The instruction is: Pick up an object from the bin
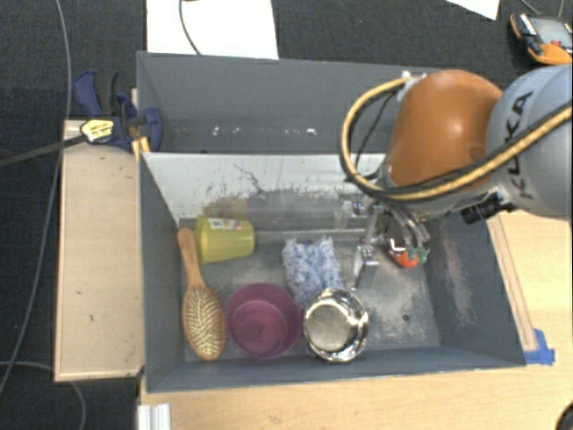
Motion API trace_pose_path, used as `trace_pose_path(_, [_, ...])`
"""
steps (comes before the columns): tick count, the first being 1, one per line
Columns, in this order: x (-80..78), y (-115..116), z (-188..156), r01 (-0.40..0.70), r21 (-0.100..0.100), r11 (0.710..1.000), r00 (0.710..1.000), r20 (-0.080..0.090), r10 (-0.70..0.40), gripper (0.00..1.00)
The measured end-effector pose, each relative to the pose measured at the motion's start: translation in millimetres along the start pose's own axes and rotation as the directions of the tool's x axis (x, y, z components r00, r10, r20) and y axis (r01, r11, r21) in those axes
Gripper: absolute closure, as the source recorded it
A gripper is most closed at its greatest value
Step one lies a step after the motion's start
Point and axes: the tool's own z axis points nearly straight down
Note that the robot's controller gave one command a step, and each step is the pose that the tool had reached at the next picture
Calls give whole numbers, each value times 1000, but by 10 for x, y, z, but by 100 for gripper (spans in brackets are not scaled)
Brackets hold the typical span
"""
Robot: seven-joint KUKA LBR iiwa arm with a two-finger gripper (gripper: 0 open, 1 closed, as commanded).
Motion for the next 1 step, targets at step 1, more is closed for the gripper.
trace_pose_path(1, [0, 0, 0, 0, 0, 1000, 1000, 0, 0, 0])
